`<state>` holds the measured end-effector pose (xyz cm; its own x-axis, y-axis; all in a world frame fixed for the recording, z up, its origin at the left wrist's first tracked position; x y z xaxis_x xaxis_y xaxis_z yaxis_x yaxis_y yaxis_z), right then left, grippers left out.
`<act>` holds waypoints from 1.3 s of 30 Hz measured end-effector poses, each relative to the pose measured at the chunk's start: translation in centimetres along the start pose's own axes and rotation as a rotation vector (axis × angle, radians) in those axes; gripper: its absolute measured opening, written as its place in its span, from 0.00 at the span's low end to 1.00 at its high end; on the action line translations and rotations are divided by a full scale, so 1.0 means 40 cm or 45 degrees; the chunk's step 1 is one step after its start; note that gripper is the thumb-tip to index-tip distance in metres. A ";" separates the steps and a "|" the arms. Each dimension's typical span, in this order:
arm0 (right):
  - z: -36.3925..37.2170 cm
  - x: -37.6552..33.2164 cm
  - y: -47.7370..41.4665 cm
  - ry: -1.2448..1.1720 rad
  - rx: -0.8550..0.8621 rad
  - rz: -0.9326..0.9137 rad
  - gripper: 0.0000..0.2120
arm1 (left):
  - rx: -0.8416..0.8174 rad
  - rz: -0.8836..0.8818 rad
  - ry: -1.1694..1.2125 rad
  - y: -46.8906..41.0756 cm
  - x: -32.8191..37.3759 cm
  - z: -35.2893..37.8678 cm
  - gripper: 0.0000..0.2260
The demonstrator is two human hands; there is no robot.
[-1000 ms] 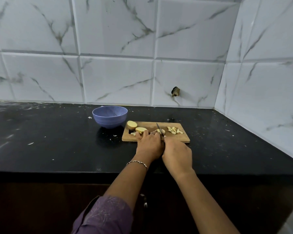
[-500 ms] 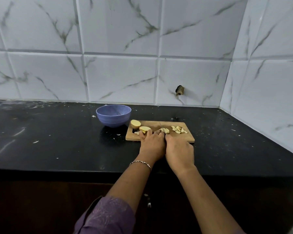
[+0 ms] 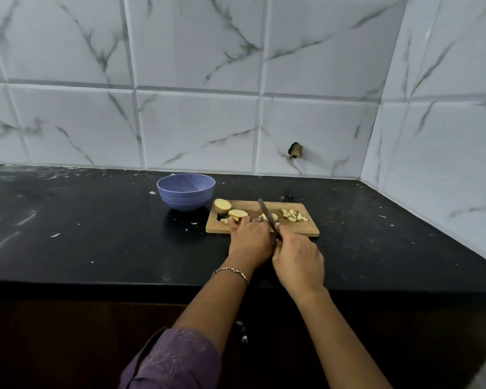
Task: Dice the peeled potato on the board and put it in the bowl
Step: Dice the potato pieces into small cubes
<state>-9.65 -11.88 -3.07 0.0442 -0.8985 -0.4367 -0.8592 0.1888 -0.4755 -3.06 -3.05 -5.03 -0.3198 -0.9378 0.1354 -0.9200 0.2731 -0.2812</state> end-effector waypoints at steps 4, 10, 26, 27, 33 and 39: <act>0.002 -0.002 -0.003 0.024 -0.022 0.009 0.18 | 0.008 -0.001 -0.009 0.001 0.001 -0.005 0.16; 0.003 0.001 -0.004 0.047 -0.016 0.008 0.16 | 0.001 -0.006 -0.043 0.004 0.001 -0.008 0.17; 0.022 -0.033 -0.053 0.199 -0.147 -0.113 0.12 | 0.005 0.015 -0.065 -0.001 -0.006 -0.010 0.13; 0.022 -0.037 -0.053 0.207 -0.139 -0.132 0.12 | 0.003 0.015 -0.070 0.000 -0.005 -0.010 0.12; 0.026 -0.037 -0.041 0.210 -0.028 -0.197 0.11 | 0.015 0.023 -0.080 0.001 -0.002 -0.006 0.13; 0.022 -0.005 -0.039 0.078 -0.006 -0.051 0.09 | 0.055 0.002 -0.047 -0.001 -0.003 -0.007 0.14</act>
<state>-7.88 -11.64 -2.93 0.0473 -0.9278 -0.3701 -0.8598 0.1508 -0.4878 -3.07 -2.87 -4.77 -0.3122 -0.9448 0.0999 -0.9085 0.2661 -0.3222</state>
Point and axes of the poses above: each hand's wrist, its own y-axis away from the middle knuckle, its own z-axis out of the palm, x = y × z, the point moved 8 cm from there along -y, towards the middle knuckle, and after that the axes turned 10 degrees about z, right-handed, at the moved point
